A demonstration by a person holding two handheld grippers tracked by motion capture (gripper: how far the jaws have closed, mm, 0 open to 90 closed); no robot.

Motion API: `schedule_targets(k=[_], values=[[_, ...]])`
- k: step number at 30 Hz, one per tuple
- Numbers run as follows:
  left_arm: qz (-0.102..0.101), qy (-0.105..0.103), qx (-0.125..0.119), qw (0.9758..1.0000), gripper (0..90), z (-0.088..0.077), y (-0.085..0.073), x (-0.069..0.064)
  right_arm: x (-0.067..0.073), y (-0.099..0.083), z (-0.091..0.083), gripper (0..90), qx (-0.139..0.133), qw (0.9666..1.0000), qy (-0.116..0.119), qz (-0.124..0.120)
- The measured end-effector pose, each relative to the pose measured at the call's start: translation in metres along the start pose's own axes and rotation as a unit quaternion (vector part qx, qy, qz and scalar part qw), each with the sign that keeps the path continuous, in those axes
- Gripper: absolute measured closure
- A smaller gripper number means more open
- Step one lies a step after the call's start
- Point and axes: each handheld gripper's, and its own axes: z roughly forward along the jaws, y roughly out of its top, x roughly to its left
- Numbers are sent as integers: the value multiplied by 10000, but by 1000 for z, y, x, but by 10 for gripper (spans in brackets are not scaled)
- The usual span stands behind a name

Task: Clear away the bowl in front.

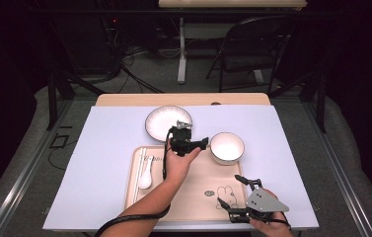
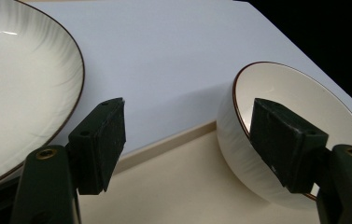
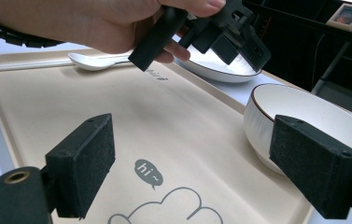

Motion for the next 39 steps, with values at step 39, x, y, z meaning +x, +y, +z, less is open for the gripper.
schedule_targets(k=[39], values=[[-440,942,-316,9941,273,-53,17,86,-1,0,1,135,15,10000,-18,6]])
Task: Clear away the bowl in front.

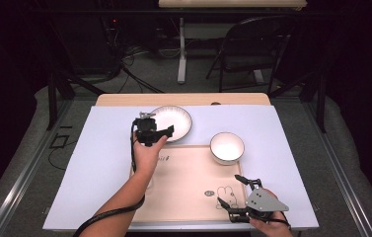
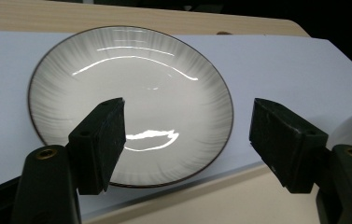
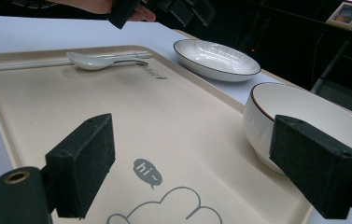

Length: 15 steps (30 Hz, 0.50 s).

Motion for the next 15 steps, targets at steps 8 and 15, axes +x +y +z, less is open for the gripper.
schedule_targets(k=[8,15], values=[[-109,173,-31,9998,274,-5,0,22,0,0,0,135,6,10000,-6,6],[-104,364,-23,9993,274,-8,0,36,0,0,0,135,6,10000,-7,1]])
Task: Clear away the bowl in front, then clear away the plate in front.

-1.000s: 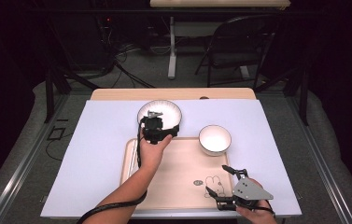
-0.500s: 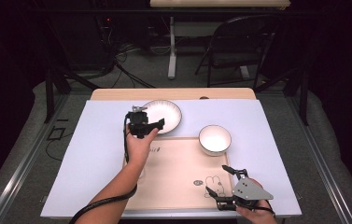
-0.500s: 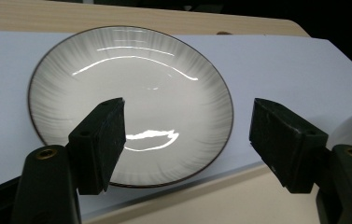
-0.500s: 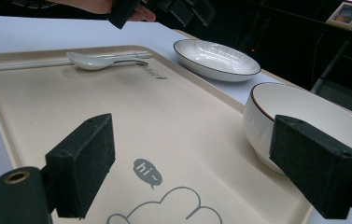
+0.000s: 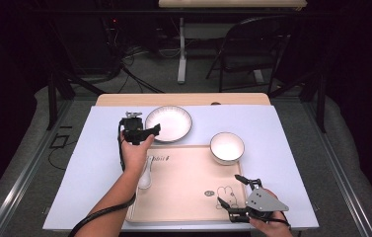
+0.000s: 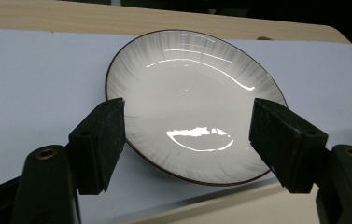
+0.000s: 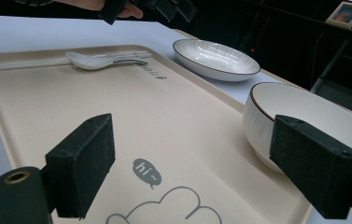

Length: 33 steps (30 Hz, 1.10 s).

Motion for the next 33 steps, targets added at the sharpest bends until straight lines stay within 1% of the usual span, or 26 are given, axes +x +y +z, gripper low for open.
schedule_targets(k=[4,9,10,13,14,16,18,21,23,26,30,33], values=[[-32,101,-60,9999,275,-2,2,6,0,0,0,135,-1,10000,-3,4],[-105,134,-89,9998,277,-4,5,13,0,0,0,135,1,10000,-6,10],[-150,113,-105,9998,278,-4,5,15,0,0,0,135,2,10000,-4,6],[-182,145,-78,9997,280,-4,6,20,0,0,1,135,2,10000,-1,-1],[-223,154,-57,9996,282,-4,6,22,0,0,1,135,-5,10000,-4,-9],[-322,106,-29,9994,292,-4,7,27,0,0,1,135,3,10000,-4,6],[-410,126,-40,9991,303,-4,7,31,0,0,0,135,3,10000,-3,5],[-508,161,18,9986,312,-4,8,37,0,0,1,135,0,10000,7,5],[-551,188,38,9983,340,-3,9,40,1,0,1,135,-3,10000,7,0],[-557,194,78,9982,369,-3,11,44,0,0,0,135,2,10000,-3,5],[-664,210,70,9975,382,-2,14,47,0,0,1,135,3,10000,-7,2],[-675,248,48,9974,384,0,16,49,0,0,1,135,-3,10000,-3,-6]])
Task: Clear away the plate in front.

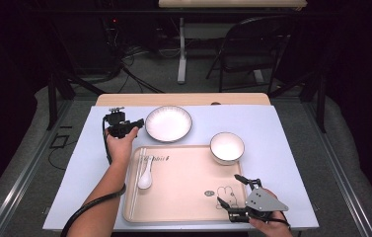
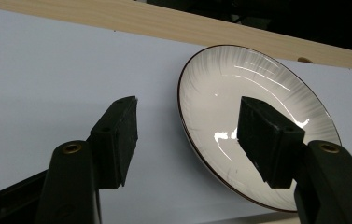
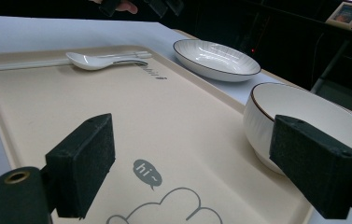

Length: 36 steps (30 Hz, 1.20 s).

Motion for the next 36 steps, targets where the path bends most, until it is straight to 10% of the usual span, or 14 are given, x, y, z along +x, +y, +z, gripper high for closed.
schedule_targets(k=[36], values=[[-395,-199,511,9977,483,30,19,-6,0,0,0,135,-95,9999,79,24]])
